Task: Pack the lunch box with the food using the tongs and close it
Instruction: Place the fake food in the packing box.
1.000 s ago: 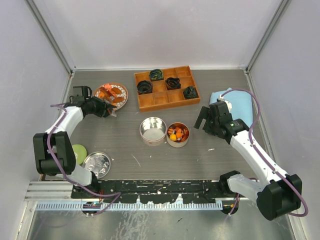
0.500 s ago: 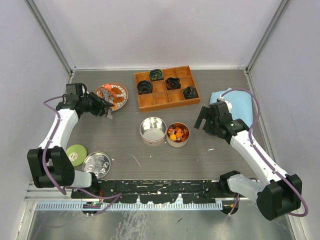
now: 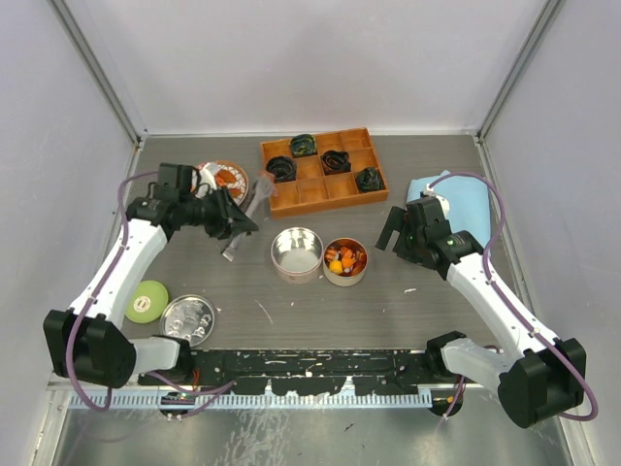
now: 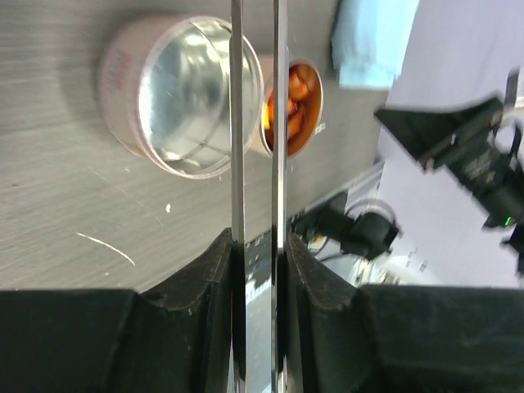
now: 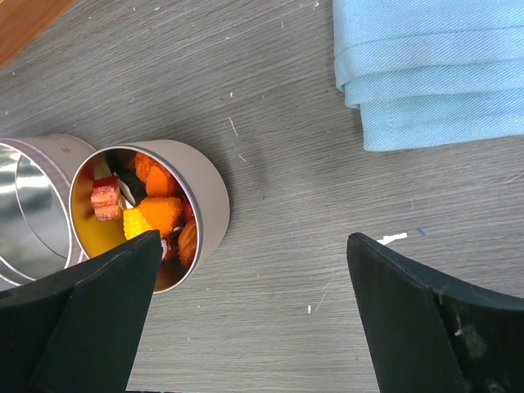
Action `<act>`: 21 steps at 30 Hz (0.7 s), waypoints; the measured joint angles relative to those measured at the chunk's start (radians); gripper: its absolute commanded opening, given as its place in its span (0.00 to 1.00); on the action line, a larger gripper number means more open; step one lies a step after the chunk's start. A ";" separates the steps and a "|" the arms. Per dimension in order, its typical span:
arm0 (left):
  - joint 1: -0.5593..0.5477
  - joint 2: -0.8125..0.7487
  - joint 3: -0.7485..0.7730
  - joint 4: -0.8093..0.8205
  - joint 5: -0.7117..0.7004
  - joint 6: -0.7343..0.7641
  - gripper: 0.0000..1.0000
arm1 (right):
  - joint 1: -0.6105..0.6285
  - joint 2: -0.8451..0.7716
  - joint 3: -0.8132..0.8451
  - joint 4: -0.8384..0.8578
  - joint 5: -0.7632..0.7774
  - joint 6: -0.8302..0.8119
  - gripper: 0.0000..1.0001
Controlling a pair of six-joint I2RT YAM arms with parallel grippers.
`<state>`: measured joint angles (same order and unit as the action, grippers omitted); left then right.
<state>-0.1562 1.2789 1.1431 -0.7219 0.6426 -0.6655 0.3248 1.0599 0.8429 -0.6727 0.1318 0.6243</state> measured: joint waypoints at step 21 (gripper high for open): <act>-0.267 -0.006 -0.037 -0.283 0.036 0.247 0.27 | 0.000 -0.013 -0.004 0.006 -0.014 0.007 1.00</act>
<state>-0.4229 1.2728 1.1065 -1.0046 0.6785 -0.4183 0.3252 1.0466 0.8387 -0.6662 0.1173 0.6315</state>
